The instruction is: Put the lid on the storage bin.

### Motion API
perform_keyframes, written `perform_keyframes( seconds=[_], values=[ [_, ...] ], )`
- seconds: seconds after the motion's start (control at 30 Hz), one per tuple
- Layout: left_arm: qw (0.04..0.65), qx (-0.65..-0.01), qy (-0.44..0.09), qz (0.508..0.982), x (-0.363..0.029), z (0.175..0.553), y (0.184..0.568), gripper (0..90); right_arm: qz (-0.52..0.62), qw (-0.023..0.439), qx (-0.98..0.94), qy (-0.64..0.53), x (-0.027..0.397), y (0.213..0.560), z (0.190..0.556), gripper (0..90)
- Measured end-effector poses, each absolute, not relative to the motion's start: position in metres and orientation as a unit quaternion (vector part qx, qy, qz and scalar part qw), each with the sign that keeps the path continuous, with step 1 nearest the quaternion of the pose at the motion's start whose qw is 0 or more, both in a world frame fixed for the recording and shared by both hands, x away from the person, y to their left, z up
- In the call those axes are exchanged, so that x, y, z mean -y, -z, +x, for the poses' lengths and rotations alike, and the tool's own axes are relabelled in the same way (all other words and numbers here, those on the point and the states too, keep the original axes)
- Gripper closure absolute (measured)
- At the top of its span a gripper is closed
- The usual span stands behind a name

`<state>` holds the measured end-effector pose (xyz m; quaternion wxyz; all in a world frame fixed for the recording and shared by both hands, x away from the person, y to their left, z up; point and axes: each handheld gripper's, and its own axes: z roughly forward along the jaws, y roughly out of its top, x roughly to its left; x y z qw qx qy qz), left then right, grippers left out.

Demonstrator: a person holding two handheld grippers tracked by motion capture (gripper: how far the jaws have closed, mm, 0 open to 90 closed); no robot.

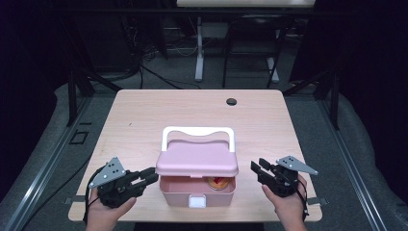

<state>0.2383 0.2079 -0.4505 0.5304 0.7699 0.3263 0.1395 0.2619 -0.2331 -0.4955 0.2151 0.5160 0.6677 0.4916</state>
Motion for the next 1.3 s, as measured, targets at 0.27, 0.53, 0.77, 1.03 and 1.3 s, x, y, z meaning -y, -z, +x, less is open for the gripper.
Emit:
perform_keyframes(
  seconds=[0.27, 0.53, 0.77, 1.03, 1.3],
  values=[
    [0.528, -0.326, -0.134, 0.772, -0.208, 0.237, 0.457, 74.1, 0.515, 0.211, -0.671, -0.489, 0.232, 0.5, 0.262, 61.6],
    [0.523, -0.331, -0.127, 0.775, -0.209, 0.235, 0.465, 74.3, 0.516, 0.207, -0.675, -0.485, 0.23, 0.504, 0.262, 61.6],
    [0.522, -0.331, -0.123, 0.776, -0.208, 0.233, 0.47, 74.6, 0.519, 0.203, -0.674, -0.485, 0.23, 0.506, 0.262, 61.6],
    [0.518, -0.327, -0.125, 0.781, -0.208, 0.232, 0.474, 74.8, 0.52, 0.2, -0.674, -0.485, 0.23, 0.509, 0.262, 61.6],
    [0.516, -0.328, -0.121, 0.782, -0.208, 0.232, 0.478, 75.0, 0.524, 0.194, -0.673, -0.485, 0.23, 0.511, 0.261, 61.6]
  ],
)
